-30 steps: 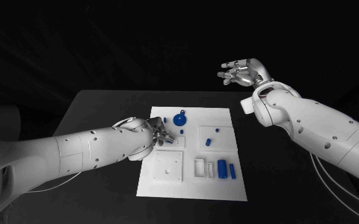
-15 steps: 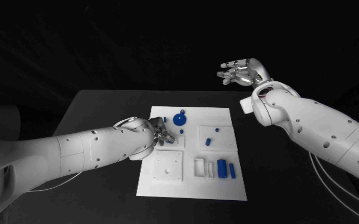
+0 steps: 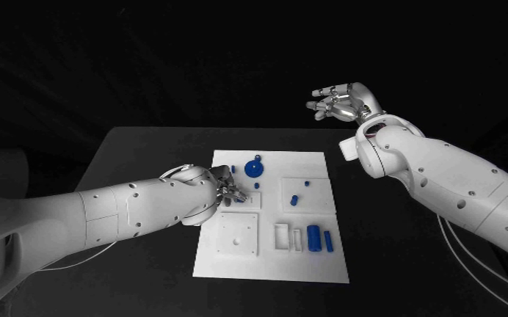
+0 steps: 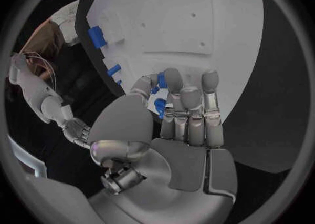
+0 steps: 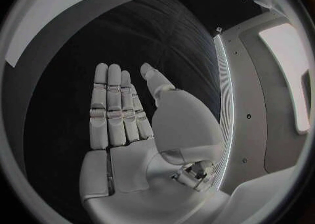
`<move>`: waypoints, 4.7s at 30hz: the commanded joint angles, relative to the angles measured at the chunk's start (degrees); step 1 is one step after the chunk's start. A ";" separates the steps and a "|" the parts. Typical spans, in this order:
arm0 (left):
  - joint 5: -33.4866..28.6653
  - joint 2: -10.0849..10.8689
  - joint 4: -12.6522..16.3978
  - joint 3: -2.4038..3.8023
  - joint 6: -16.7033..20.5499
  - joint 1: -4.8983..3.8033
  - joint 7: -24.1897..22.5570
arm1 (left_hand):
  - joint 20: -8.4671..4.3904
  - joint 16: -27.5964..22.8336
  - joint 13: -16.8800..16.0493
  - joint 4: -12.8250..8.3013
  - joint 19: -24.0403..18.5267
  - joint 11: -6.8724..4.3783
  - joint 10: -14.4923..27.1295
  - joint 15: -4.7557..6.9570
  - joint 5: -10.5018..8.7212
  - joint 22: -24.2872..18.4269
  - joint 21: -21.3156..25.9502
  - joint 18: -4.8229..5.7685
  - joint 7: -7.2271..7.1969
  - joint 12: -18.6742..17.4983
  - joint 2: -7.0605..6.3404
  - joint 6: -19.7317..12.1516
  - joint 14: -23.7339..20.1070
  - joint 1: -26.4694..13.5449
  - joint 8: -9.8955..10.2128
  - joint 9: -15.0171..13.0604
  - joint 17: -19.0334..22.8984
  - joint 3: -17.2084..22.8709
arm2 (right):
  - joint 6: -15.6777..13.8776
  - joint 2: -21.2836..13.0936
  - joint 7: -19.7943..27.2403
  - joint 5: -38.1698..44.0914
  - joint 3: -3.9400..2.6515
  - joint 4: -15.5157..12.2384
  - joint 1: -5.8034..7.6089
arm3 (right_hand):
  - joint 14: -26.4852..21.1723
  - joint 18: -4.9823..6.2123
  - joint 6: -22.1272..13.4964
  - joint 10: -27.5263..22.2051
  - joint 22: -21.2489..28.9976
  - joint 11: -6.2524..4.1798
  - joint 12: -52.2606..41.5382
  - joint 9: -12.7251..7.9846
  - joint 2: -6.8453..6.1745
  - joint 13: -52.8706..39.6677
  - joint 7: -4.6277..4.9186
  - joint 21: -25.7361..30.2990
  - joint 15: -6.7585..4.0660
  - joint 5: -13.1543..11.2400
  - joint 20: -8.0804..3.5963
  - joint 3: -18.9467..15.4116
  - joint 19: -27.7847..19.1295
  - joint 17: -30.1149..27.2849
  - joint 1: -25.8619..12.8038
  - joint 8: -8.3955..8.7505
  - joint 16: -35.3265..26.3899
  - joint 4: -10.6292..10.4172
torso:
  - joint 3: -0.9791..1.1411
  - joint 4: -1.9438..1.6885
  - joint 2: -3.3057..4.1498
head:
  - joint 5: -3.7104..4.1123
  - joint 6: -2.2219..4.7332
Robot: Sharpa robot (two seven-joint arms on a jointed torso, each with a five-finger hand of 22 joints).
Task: Assemble the parts on the task board
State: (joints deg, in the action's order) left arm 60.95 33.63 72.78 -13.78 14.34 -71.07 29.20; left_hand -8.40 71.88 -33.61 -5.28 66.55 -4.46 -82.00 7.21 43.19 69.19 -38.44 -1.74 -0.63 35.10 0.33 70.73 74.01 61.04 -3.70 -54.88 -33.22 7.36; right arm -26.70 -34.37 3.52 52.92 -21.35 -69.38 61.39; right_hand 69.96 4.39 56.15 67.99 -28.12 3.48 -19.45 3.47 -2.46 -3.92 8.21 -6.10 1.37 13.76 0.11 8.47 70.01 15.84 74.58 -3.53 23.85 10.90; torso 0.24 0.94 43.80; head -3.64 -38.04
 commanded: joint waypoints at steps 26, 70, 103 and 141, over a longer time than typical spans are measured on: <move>-0.54 -1.70 -1.36 -0.04 -2.14 0.09 0.45 | 0.04 -0.22 -0.06 -9.18 1.17 -0.36 -0.76 0.23 -0.31 1.59 1.60 -0.05 -0.36 0.02 1.04 0.84 0.58 -0.89 -0.31 -1.00 -0.04 9.61 | 1.55 0.33 -0.30 0.20 -0.02 0.28 -0.01 | -0.40 -0.42 -0.15 -0.26 1.02 0.32 0.29 0.04 0.40 0.07 0.11 -0.35 0.22 0.24 0.20 -0.22 -0.34 -0.36 -0.26 0.05 0.15 -0.11 | 0.07 0.04 0.01 | 0.09 -0.10; -0.27 -3.50 -3.55 -0.02 -4.05 0.09 0.32 | 0.22 -0.47 -0.15 0.24 2.96 -0.61 -1.62 0.27 -11.15 4.17 5.71 0.53 -1.60 0.04 -3.63 2.41 1.23 0.32 -0.10 1.44 -0.43 3.41 | 2.29 0.71 -0.69 0.26 -0.01 0.84 -0.18 | -1.24 -0.48 -0.97 -0.89 3.24 0.66 0.65 0.01 0.30 0.11 0.27 -0.44 0.65 -0.05 0.64 -0.35 -1.17 -1.21 -0.28 0.08 -0.36 -0.29 | -0.01 0.00 0.00 | 0.45 0.08; -0.72 -2.87 -3.75 0.01 -3.89 0.10 -0.29 | 0.19 -0.80 -0.09 17.82 4.20 -0.22 -1.44 0.13 -35.41 6.40 8.91 0.87 -1.10 0.39 -10.45 3.88 0.94 4.06 -0.29 0.42 0.28 -2.46 | 2.91 0.56 -0.56 0.07 -0.01 0.82 -0.46 | -10.14 -0.21 -3.40 -6.48 22.91 4.23 10.72 -0.06 -1.00 0.48 1.41 1.91 5.91 -0.82 6.35 0.68 -10.12 -12.15 -1.46 0.14 -9.38 -1.68 | -0.01 -0.01 0.01 | 0.62 0.19; -6.48 0.88 -1.92 1.65 -5.36 -1.03 -0.49 | 0.17 -1.20 0.19 21.86 4.46 -0.07 -1.22 0.09 -39.79 6.54 9.95 0.98 -0.84 0.03 -11.21 3.10 0.78 2.92 -0.08 0.39 0.53 -11.20 | 2.72 0.04 -0.37 -0.70 -0.01 1.02 -1.14 | -12.70 0.05 -4.18 -8.13 24.17 4.99 11.75 -0.09 -1.30 0.48 1.62 2.08 7.21 0.11 7.81 -0.43 -13.27 -12.26 -1.41 0.17 -12.04 -2.50 | -0.06 0.00 0.00 | 0.78 0.65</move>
State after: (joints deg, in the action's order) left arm 57.58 34.45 70.65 -12.33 10.36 -71.75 29.43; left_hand -8.39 70.93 -33.50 16.55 70.64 -4.91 -83.43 7.26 3.49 74.91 -28.69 -1.75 -1.65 35.31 -11.47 73.99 75.23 64.15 -3.94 -54.57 -32.75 -4.17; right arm -24.58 -34.29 2.61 52.46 -21.34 -68.38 60.29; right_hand 57.70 4.39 52.35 60.08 -4.00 8.50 -7.96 3.44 -3.25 -3.52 9.92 -4.11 8.69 13.54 8.00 8.32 57.20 3.66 73.23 -3.53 12.20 8.53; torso 0.15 0.91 43.80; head -2.75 -37.51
